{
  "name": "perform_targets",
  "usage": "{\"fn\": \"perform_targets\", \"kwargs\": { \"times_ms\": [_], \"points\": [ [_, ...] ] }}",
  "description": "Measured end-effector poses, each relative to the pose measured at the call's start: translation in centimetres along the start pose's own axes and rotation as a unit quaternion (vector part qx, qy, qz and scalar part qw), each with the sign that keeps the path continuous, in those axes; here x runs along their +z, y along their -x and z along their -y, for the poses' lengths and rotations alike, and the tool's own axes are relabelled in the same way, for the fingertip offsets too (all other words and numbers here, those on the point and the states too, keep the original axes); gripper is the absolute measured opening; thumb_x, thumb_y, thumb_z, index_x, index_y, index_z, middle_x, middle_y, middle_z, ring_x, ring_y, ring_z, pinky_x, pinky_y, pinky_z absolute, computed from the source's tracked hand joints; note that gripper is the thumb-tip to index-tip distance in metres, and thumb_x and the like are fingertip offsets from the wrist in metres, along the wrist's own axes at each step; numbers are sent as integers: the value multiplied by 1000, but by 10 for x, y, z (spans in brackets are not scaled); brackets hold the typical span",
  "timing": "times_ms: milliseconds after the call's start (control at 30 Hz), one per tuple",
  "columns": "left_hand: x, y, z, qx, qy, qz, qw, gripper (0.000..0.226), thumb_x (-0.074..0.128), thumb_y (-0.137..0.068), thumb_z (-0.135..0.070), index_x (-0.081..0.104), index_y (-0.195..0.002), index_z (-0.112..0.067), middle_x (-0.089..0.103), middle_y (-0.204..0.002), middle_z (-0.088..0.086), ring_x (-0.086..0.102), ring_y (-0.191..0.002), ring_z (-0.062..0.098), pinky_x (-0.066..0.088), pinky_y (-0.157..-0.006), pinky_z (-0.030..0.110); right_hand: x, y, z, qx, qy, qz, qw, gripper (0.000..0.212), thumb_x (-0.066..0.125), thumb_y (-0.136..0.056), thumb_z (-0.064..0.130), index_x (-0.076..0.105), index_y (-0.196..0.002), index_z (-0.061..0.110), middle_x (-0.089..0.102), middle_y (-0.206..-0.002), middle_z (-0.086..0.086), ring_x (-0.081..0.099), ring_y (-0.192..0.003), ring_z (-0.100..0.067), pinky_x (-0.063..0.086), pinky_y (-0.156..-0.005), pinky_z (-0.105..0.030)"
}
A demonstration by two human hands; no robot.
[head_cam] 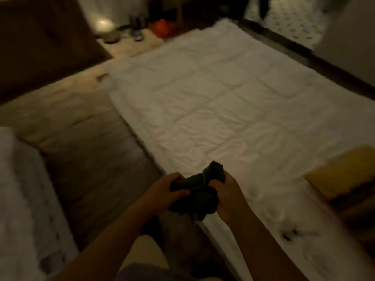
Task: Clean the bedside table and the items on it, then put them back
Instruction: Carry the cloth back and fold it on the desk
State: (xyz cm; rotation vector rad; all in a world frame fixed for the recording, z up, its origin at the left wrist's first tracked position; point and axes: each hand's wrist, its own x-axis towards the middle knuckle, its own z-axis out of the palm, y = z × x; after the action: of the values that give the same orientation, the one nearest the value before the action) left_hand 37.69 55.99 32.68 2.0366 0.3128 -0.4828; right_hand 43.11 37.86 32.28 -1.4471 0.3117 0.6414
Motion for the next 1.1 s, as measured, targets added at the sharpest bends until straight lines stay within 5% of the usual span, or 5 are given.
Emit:
{"fn": "perform_targets", "kwargs": {
  "times_ms": [233,433,567,800,1100],
  "points": [
    [-180,31,97,-48,50,-202,977,20,62,-91,-25,54,-80,-40,61,-79,-10,61,-67,1,43,-56,15,224,-67,48,-137,277,172,935,42,56,-87,-5,55,-127,6,62,-117,-14,61,-106,-30,51,-94,-48],
    [-326,42,169,-75,85,-294,949,9,62,-91,-25,59,-87,-31,65,-80,-4,65,-65,1,54,-57,19,398,-119,78,-193,395,299,847,16,63,-85,-3,62,-83,13,65,-92,-24,64,-88,-41,54,-65,-18],
    [-407,33,193,-69,95,-333,935,12,64,-90,-23,57,-87,-32,62,-79,-8,63,-64,1,46,-49,10,476,-152,97,-187,380,293,857,22,68,-80,4,67,-101,12,70,-94,-12,69,-88,-28,60,-78,-44],
    [-541,-33,229,-62,86,-362,926,8,64,-89,-25,60,-94,-30,63,-87,-12,61,-80,-1,44,-59,7,600,-249,139,-213,384,325,838,31,70,-74,-3,68,-76,28,68,-75,5,68,-68,-4,52,-56,-15],
    [-764,-173,254,-94,51,-388,915,14,67,-87,-18,62,-100,-17,64,-90,-4,63,-85,12,50,-71,22,795,-435,240,-240,374,362,820,25,65,-75,-9,66,-79,15,66,-77,-5,66,-77,-22,55,-70,-31]
  ]
}}
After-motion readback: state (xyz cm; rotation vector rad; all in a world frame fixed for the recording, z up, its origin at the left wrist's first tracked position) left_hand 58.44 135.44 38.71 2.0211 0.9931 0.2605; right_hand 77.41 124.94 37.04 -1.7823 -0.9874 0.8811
